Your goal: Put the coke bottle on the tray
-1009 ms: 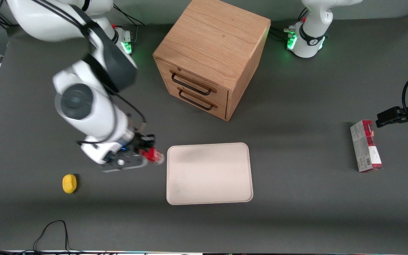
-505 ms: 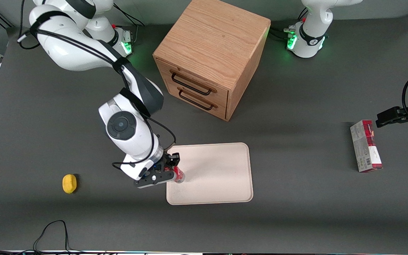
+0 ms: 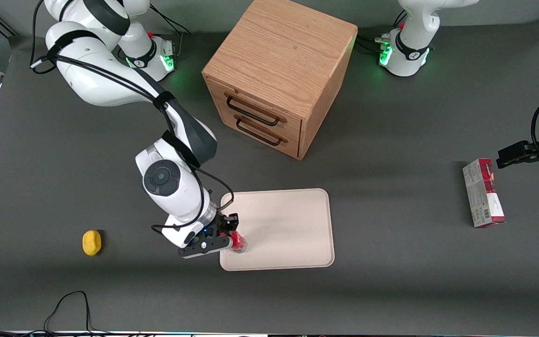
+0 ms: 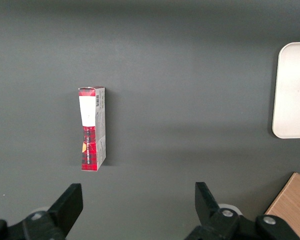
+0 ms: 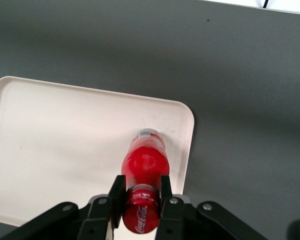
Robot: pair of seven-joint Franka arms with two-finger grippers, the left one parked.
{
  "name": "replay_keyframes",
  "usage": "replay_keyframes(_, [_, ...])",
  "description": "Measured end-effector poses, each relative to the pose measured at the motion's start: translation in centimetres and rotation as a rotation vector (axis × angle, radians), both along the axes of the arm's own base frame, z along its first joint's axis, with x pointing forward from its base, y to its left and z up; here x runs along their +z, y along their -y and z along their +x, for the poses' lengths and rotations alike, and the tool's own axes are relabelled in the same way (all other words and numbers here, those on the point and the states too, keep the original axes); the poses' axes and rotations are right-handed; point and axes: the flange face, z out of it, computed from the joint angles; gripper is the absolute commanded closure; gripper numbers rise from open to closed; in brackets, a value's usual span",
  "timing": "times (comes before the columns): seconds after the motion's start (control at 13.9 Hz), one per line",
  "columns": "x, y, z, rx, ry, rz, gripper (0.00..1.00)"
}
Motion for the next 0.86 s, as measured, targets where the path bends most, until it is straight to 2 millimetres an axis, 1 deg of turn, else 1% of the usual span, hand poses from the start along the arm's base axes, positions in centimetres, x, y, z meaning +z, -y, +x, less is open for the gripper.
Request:
replay_keyframes(0.07, [-0.2,0.2,0.1,-0.003,0.000,-0.002,0.70])
replay_keyframes(0.14, [-0.4,0.4,0.3,-0.006,0.004,-0.003,0.50])
replay_keyframes(0.22, [-0.5,0.5,0.5,-0.009,0.011,-0.001,0.18])
replay_keyframes(0.29, [-0.7,0.6,0.7,-0.011,0.023,0.006,0.00])
replay_keyframes(0.65, [-1.0,0.3,0.9,-0.008,0.054,0.028,0.00])
replay_keyframes(0.79, [-0.6,0.4,1.1,-0.011,0.063,0.032,0.00])
replay_keyframes(0.86, [0.0,0.5,1.3,-0.013,0.072,0.037,0.00])
